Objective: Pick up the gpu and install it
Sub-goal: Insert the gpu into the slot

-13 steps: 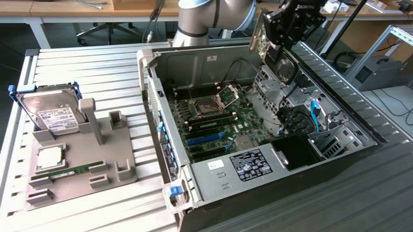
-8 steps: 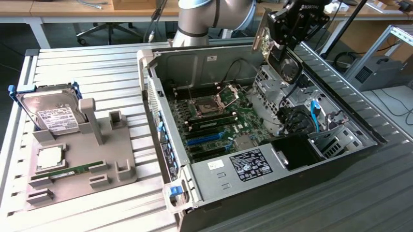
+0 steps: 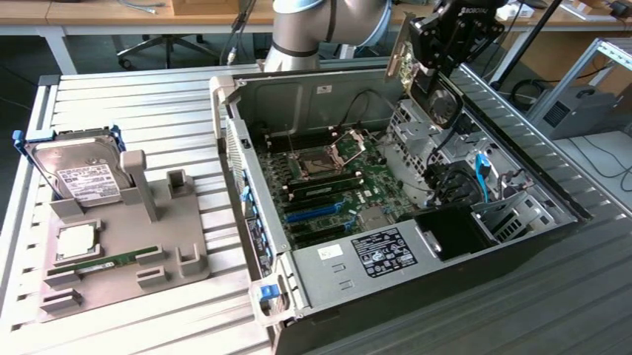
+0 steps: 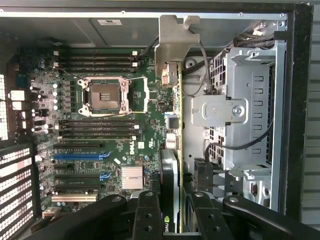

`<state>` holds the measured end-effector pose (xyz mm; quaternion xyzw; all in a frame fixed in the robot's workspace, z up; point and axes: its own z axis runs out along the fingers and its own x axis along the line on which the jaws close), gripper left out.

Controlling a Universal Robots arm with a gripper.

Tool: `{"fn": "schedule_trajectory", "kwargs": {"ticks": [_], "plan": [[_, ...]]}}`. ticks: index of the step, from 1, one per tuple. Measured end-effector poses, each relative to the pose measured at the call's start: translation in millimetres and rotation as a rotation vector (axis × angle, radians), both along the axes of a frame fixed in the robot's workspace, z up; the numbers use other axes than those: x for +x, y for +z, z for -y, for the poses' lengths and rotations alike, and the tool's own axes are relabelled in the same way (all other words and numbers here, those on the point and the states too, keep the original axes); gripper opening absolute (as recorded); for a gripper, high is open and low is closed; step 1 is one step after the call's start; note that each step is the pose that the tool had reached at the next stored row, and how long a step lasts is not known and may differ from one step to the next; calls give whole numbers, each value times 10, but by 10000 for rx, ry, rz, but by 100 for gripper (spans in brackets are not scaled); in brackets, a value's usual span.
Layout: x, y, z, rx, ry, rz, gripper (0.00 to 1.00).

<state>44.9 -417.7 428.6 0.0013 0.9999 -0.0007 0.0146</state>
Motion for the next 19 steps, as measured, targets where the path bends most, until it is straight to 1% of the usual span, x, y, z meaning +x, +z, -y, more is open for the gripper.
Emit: {"fn": "schedule_trajectory", "kwargs": {"ticks": [3, 5, 9, 12, 19], "plan": [[0, 0, 0, 0, 1, 0, 27], [0, 0, 0, 0, 99, 0, 27], [0, -1, 0, 0, 580, 0, 27], [0, -2, 0, 0, 1066, 0, 27], [0, -2, 0, 0, 1994, 0, 27]]}}
